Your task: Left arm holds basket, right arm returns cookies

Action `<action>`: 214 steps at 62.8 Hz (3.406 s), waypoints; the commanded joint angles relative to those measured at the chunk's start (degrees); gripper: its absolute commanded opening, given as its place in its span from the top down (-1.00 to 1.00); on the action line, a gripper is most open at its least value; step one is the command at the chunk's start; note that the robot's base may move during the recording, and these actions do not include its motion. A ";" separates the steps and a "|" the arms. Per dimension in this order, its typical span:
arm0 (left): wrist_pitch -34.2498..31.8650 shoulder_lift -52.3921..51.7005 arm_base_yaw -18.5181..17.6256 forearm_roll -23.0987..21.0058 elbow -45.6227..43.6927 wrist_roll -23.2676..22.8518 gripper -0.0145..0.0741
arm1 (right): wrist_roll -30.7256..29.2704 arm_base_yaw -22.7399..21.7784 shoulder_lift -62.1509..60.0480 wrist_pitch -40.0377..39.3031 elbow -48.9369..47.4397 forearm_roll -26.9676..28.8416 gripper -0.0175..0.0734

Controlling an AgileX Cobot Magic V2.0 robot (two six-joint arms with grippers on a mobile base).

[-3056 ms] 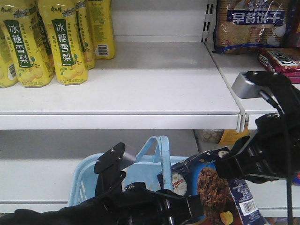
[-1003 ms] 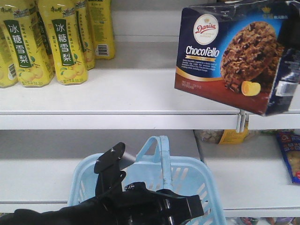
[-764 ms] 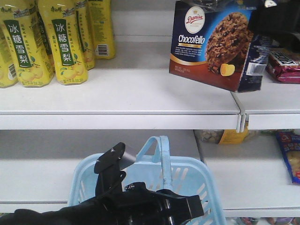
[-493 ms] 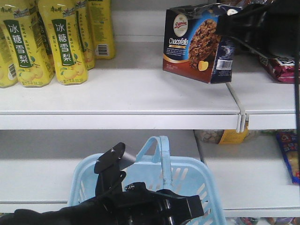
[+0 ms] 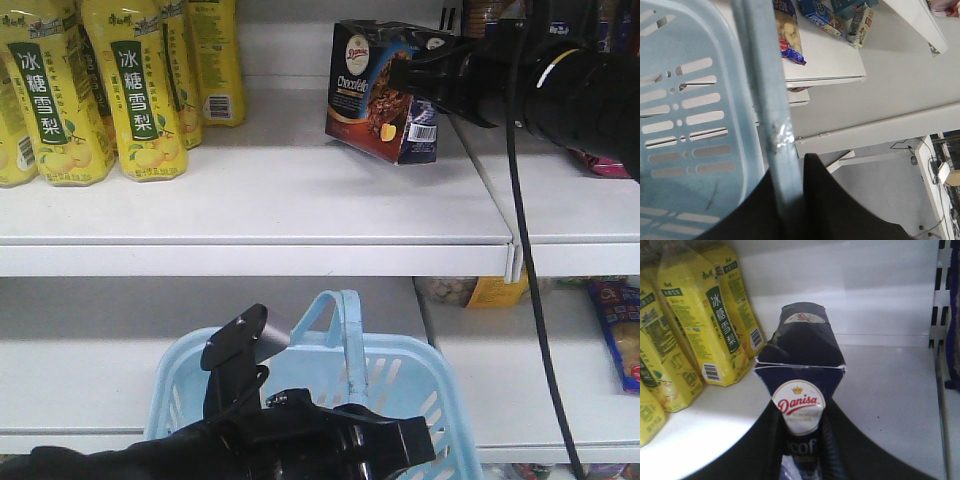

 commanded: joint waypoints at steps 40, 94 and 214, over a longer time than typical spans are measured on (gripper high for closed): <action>-2.31 -2.22 -0.23 0.38 -2.01 0.27 0.69 | -0.10 -0.17 3.01 -1.41 -1.78 -0.77 0.14; -2.31 -2.22 -0.23 0.38 -2.01 0.27 0.69 | -4.26 4.51 -6.10 7.23 -1.78 -1.04 -0.75; -2.31 -2.22 -0.23 0.38 -2.01 0.27 0.69 | -10.06 4.51 -75.12 16.03 41.70 -5.31 -0.46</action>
